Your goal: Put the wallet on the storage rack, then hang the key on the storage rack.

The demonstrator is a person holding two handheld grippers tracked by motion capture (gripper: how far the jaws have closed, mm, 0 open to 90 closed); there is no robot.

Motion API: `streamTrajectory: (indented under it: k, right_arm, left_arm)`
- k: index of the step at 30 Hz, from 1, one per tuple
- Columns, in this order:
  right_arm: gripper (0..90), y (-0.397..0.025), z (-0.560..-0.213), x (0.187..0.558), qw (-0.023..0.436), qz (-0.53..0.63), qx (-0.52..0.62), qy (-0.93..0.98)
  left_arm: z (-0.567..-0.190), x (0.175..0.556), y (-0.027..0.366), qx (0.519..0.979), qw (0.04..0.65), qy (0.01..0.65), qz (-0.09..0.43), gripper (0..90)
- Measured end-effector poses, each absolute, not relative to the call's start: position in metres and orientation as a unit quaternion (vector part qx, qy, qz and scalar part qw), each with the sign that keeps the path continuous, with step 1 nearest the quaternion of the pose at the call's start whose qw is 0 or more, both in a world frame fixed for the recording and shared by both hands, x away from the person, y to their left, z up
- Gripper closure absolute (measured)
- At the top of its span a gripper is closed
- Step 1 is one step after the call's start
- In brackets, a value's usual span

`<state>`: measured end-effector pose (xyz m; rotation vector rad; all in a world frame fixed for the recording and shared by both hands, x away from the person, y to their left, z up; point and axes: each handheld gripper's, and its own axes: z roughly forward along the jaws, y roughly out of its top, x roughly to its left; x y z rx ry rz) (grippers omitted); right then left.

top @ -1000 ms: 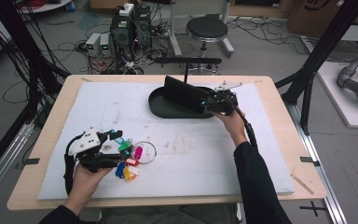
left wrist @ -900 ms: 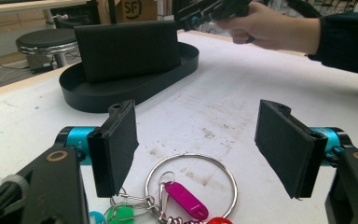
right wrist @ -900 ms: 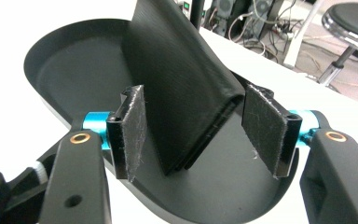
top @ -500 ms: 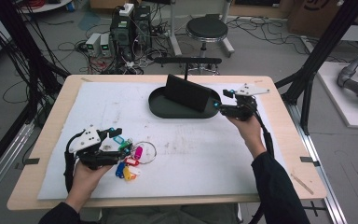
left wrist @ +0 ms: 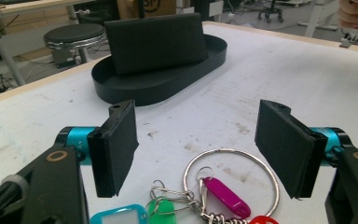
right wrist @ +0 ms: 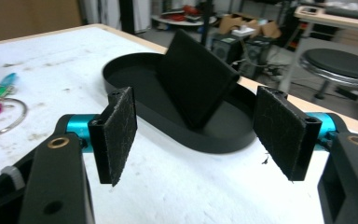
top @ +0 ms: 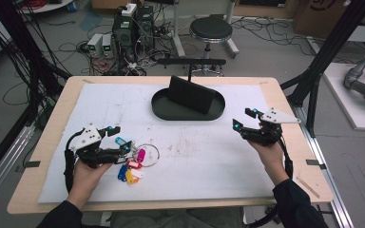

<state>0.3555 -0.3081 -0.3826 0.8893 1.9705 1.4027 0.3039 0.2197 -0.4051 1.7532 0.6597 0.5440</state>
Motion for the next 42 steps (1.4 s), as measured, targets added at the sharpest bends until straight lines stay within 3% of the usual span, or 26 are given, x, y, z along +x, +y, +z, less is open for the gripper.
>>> streamTrajectory:
  k: [9,42]
  right_arm:
    - [31.0,-0.322,-0.396,0.348,0.284,0.505,0.360,0.732]
    - [31.1,-0.334,-0.395,0.344,0.308,0.506,0.378,0.712]
  left_arm:
    - [-0.404,0.314,0.216,0.743,0.562,0.281,0.229,29.7]
    - [-0.408,0.318,0.217,0.741,0.564,0.288,0.224,29.7]
